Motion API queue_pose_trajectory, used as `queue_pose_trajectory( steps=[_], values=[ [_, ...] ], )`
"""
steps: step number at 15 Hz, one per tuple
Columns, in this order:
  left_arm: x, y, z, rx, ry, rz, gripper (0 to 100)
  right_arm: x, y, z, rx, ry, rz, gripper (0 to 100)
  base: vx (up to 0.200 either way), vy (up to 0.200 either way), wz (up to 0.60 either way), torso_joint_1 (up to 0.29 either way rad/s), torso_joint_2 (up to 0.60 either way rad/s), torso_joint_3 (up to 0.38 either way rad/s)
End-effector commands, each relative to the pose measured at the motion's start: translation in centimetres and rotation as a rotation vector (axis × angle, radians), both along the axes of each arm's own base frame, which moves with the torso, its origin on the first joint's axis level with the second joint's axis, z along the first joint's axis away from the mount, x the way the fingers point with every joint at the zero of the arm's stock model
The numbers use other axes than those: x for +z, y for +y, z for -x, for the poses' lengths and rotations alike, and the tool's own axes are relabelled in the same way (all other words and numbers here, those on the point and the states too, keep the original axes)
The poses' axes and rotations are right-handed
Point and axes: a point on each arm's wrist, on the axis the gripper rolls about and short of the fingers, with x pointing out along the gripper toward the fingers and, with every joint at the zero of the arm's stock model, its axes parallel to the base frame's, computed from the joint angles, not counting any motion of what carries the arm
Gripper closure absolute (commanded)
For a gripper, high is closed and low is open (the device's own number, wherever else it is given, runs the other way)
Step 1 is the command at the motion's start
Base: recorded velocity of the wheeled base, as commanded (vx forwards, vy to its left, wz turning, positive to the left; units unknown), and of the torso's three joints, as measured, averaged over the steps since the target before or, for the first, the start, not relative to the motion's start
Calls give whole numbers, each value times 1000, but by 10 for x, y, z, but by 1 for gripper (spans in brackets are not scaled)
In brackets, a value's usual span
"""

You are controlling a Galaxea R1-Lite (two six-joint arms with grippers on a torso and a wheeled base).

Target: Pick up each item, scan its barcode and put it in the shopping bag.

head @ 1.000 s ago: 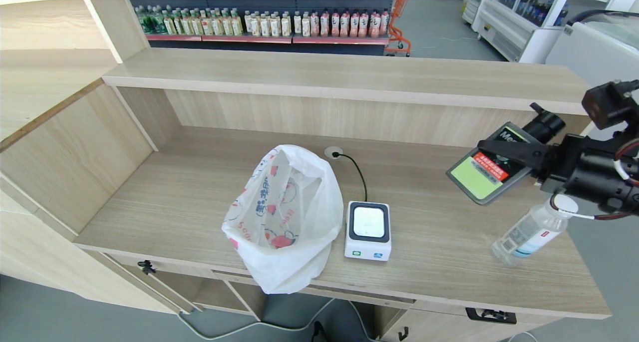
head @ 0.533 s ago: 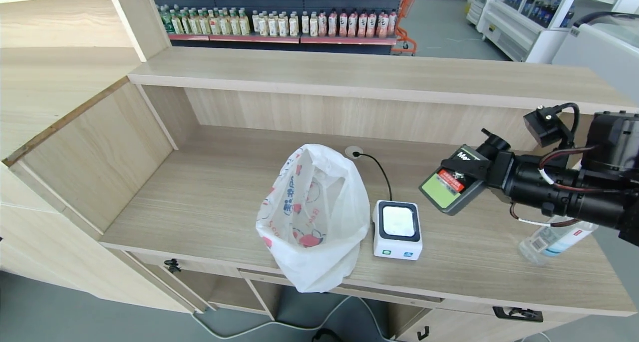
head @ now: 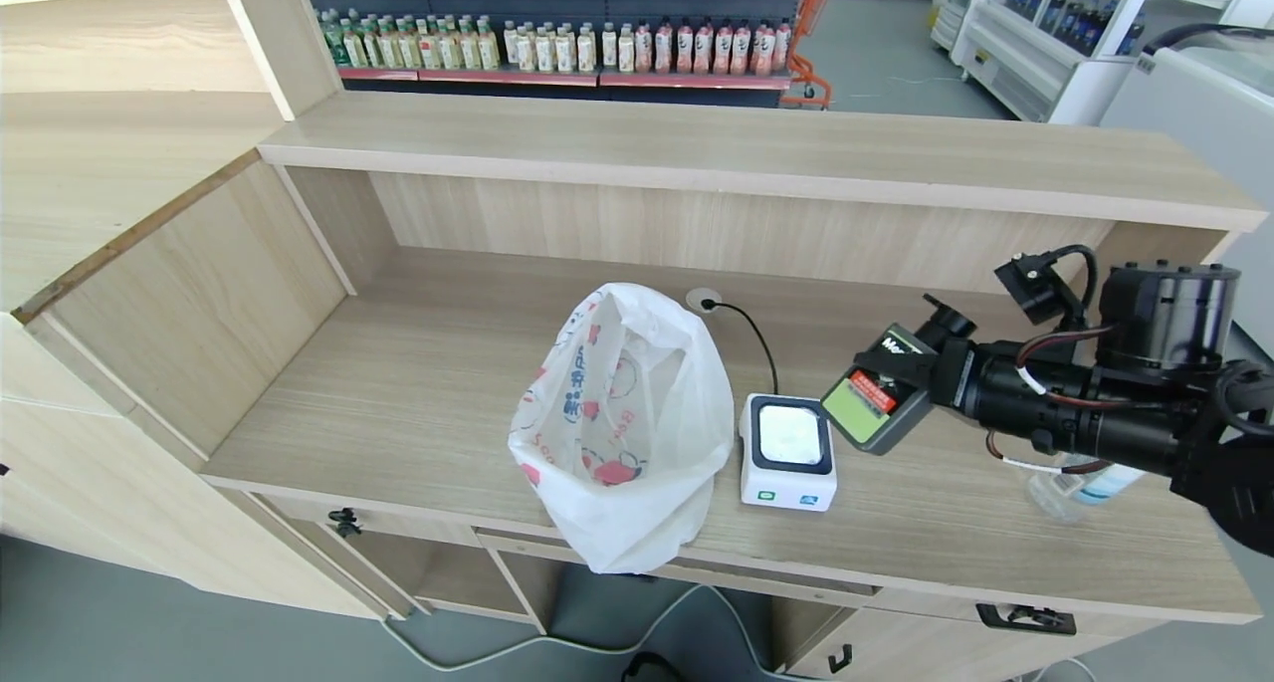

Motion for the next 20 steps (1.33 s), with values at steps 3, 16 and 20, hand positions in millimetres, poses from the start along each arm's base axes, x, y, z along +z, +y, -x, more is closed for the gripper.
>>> queue_pose_trajectory(
  steps=[3,16,20],
  values=[
    [0,0,0,0,1,0,0,-23,3,-17,3,-2,17,100,0,0,0,0,0,0],
    [0,0,0,0,1,-1,0,-51,9,-31,104,-45,26,100,0,0,0,0,0,0],
    [0,0,0,0,1,0,0,-59,11,-40,108,-82,19,100,0,0,0,0,0,0]
  ],
)
